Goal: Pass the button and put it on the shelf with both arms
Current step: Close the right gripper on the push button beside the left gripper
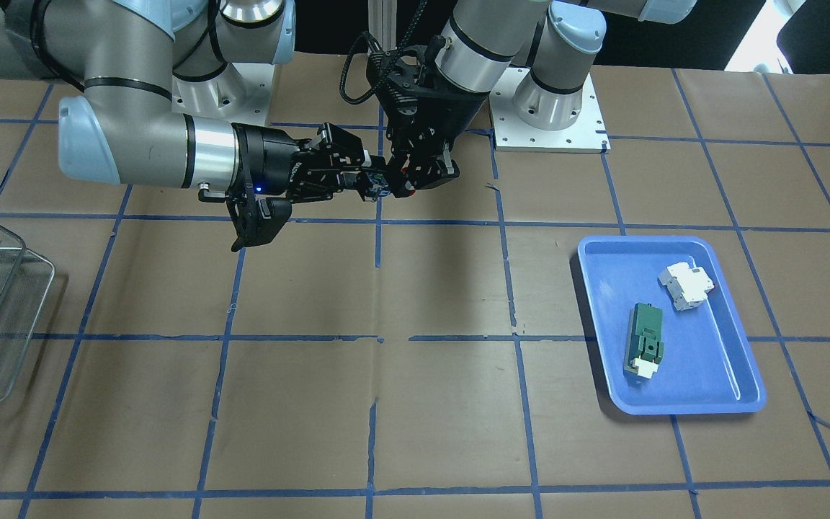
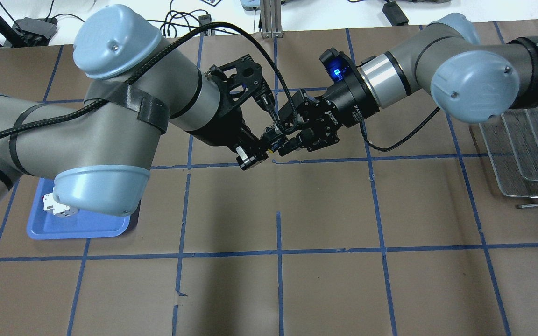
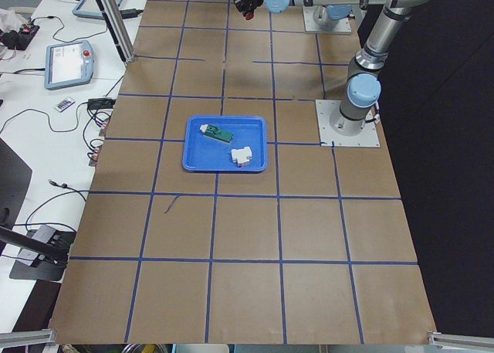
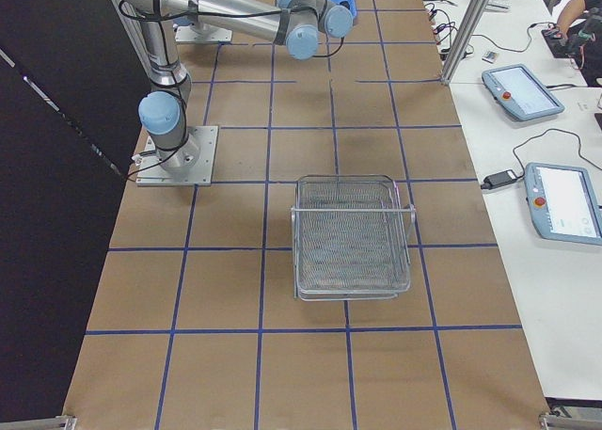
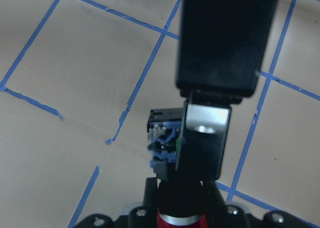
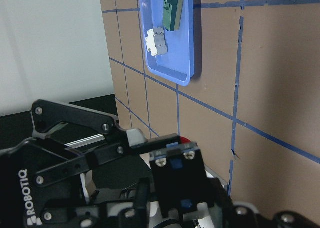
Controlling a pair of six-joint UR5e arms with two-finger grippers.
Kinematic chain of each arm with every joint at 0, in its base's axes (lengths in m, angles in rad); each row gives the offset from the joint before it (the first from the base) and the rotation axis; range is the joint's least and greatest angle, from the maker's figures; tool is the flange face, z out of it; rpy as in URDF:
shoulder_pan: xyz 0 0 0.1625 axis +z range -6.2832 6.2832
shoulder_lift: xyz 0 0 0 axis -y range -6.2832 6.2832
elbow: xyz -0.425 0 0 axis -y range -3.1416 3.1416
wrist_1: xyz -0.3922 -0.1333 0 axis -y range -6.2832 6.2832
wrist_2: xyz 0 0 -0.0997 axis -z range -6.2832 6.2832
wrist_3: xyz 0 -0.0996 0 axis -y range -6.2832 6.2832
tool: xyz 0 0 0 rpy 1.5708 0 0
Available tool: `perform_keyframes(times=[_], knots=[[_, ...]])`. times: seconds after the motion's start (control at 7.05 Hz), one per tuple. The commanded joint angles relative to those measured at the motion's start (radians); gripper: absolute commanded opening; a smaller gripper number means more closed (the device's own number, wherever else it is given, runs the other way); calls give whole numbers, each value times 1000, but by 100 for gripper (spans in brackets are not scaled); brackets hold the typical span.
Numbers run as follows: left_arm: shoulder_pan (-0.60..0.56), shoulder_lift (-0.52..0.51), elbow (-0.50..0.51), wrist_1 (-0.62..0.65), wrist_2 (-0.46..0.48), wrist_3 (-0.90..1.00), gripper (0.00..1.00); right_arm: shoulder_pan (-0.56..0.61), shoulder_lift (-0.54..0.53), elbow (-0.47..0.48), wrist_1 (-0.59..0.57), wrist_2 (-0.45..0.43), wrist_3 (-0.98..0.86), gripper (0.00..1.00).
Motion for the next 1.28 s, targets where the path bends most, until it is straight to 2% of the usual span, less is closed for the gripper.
perform_keyframes(times=[0.0,0.14,0.28,0.43,0.57,1.13], knots=[[0,0,1,1,0,-15,14,0,-1,-7,0,8,-1,35],[0,0,2,3,0,-13,26,-1,-3,-7,0,9,-1,23],[0,0,-1,21,2,-15,35,0,-15,-7,-1,11,-1,19],[0,-2,-2,30,0,-12,97,-1,-18,-8,0,11,-1,19],[0,0,-2,29,3,-12,100,-1,-18,-8,0,9,-1,19],[6,11,6,27,6,-10,100,-30,-24,-33,-9,-20,10,19]])
